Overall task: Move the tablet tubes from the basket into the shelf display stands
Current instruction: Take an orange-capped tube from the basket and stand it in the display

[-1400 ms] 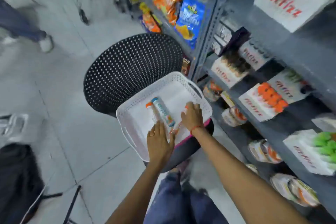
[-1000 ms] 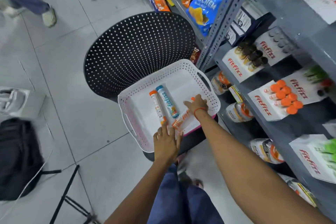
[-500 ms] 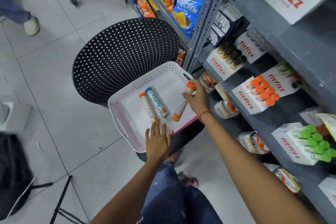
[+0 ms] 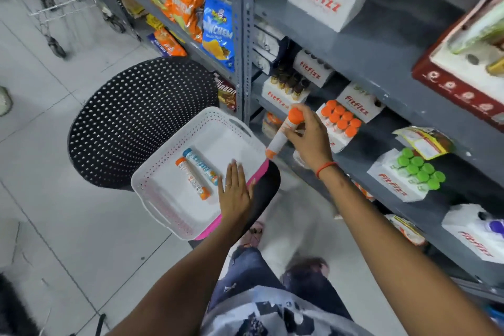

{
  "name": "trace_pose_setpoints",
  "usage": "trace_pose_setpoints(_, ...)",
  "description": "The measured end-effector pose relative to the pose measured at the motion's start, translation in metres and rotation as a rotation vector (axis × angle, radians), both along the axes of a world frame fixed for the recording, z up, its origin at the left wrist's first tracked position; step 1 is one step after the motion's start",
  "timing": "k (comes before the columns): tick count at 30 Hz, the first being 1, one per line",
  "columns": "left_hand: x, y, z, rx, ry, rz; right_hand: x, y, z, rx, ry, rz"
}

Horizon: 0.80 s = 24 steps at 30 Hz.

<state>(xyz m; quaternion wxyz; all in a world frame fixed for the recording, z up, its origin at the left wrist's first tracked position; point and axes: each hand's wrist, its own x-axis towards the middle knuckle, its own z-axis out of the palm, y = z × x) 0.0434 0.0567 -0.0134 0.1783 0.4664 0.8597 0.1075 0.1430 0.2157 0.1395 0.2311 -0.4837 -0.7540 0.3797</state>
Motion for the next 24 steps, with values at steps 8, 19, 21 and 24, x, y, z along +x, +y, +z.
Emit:
trace_pose_setpoints(8,0.119,0.150,0.093,0.370,0.102,-0.288,0.161,0.033,0.102,0.220,0.088,-0.258)
trace_pose_setpoints(19,0.359,0.221,0.173,0.658,0.063,-0.774,0.433,0.035,0.215,0.467,-0.151,-0.730)
trace_pose_setpoints(21,0.381,0.226,0.175,0.640,0.053,-0.800,0.470,0.040,0.222,0.455,-0.208,-0.811)
trace_pose_setpoints(24,0.401,0.234,0.173,0.538,0.038,-0.830,0.516,0.061,0.226,0.385,-0.200,-0.903)
